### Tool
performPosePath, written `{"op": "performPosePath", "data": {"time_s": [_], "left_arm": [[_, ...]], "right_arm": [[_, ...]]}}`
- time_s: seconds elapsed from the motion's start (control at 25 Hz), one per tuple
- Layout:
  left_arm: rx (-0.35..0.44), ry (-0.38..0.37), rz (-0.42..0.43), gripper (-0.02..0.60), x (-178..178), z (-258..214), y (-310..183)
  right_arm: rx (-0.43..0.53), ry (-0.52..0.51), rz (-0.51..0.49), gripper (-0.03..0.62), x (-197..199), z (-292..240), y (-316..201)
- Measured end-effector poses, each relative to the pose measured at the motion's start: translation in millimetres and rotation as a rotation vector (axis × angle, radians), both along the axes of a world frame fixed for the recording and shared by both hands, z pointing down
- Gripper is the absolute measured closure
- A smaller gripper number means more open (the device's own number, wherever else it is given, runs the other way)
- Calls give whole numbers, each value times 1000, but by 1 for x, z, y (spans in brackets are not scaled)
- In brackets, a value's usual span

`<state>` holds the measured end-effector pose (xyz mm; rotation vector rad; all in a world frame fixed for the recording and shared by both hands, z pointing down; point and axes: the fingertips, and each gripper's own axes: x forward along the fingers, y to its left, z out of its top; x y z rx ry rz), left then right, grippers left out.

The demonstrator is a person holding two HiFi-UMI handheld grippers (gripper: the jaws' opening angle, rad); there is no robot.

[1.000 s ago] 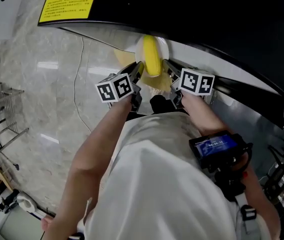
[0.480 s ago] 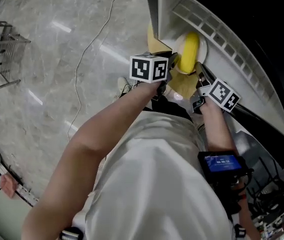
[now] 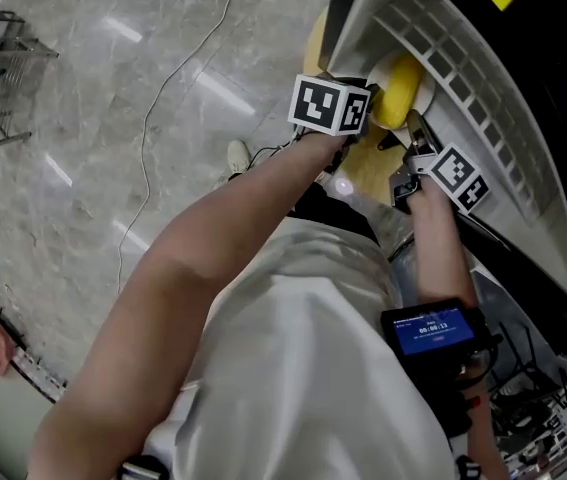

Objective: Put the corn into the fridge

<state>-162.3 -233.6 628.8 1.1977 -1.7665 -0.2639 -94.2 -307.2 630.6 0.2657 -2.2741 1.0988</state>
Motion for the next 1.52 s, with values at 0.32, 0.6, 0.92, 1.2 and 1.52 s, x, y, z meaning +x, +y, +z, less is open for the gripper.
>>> {"op": "performPosePath", "data": {"time_s": [0.32,0.6,0.92,1.2,1.52], "left_arm": [[-47,-45,40,523,-8,9,-29],[-86,-51,46,523,-10,16,-36],[-125,-73,54,522,-13,21,-36],[-133,-105,84,513,-15,19,-35],[-174,-167,50,482,-20,16,-29]], "right_arm": [[51,51,23,539,-5,10,-24],[112,94,7,537,-11,12,-31],[170,142,-35,536,-16,14,-31],[167,187,-34,520,-12,21,-29],[279,193,-35,482,-13,12,-40]]}}
